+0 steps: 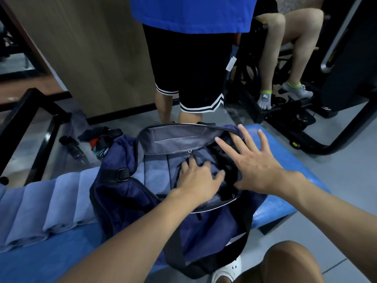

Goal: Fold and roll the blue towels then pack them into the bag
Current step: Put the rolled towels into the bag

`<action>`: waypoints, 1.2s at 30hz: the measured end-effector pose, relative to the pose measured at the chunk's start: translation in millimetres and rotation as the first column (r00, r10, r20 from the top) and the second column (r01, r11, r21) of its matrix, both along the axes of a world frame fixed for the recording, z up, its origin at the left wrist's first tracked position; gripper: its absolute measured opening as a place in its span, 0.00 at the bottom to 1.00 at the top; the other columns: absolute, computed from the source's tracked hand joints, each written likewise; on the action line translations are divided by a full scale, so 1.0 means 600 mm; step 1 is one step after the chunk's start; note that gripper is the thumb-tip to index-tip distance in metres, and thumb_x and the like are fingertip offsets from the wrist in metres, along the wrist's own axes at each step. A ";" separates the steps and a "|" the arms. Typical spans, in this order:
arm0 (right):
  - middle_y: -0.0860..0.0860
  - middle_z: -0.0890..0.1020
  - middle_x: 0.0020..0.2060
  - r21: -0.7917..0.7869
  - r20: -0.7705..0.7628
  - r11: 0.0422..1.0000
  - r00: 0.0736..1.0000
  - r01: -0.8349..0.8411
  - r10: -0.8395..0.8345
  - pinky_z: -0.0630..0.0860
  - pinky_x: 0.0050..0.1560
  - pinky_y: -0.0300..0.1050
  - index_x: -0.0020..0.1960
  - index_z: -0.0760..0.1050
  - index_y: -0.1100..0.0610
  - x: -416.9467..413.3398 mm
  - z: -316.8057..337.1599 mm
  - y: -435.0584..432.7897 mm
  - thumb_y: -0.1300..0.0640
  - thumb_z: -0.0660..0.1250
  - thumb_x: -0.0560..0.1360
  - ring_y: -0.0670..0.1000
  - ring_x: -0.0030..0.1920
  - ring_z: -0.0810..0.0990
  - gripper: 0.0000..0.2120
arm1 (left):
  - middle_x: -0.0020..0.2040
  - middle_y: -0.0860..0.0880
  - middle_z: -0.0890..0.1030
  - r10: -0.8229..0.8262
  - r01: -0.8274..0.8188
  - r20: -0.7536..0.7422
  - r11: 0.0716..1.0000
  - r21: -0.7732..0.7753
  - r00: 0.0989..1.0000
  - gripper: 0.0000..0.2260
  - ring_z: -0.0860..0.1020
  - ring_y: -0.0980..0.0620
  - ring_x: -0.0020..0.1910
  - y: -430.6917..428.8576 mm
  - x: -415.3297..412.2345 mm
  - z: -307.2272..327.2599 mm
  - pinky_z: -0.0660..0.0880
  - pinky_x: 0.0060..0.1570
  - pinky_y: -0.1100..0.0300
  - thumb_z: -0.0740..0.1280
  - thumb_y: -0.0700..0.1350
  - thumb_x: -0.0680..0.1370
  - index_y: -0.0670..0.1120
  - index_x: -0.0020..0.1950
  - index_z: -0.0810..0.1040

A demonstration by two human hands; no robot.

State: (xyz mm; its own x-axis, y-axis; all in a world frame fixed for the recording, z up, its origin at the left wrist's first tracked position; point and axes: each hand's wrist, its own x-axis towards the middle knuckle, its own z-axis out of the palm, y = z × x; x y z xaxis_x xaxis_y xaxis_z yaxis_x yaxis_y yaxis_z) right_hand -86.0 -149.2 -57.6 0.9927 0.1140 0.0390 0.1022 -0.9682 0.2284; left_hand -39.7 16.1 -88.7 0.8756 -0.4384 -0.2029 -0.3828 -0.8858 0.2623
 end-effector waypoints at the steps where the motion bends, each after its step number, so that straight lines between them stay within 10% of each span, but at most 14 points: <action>1: 0.56 0.51 0.77 -0.001 0.005 1.000 1.000 -0.003 0.003 0.36 0.71 0.70 0.73 0.22 0.44 0.000 -0.001 0.000 0.39 0.71 0.65 0.60 0.76 0.30 0.61 | 0.77 0.37 0.58 -0.059 0.058 0.015 0.997 0.042 0.998 0.29 0.56 0.37 0.76 0.003 0.002 -0.005 0.56 0.74 0.44 0.54 0.64 0.81 0.53 0.79 0.61; 9: 0.57 0.56 0.75 0.011 0.028 1.000 0.999 -0.022 0.022 0.39 0.72 0.71 0.76 0.28 0.44 -0.004 -0.011 -0.005 0.38 0.71 0.63 0.60 0.77 0.35 0.61 | 0.82 0.48 0.46 -0.275 0.268 0.038 0.954 0.134 0.961 0.31 0.43 0.49 0.81 0.017 0.015 -0.029 0.48 0.78 0.47 0.44 0.63 0.83 0.50 0.82 0.49; 36: 0.46 0.47 0.77 0.264 -0.067 0.961 0.995 0.086 -0.071 0.42 0.75 0.65 0.74 0.27 0.40 -0.021 -0.019 -0.019 0.38 0.74 0.63 0.54 0.77 0.35 0.62 | 0.81 0.48 0.34 -0.267 0.260 -0.020 0.911 0.320 0.963 0.30 0.41 0.34 0.79 0.040 0.024 -0.040 0.45 0.75 0.35 0.44 0.64 0.82 0.57 0.80 0.34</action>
State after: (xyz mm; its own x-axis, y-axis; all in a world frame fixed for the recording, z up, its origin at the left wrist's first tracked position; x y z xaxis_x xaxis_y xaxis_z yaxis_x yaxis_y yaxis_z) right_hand -98.6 -160.5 -69.2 0.9996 0.0284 0.0015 0.0284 -0.9987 -0.0422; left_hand -25.4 39.8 -112.7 0.7434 -0.5701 -0.3498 -0.6163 -0.7870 -0.0270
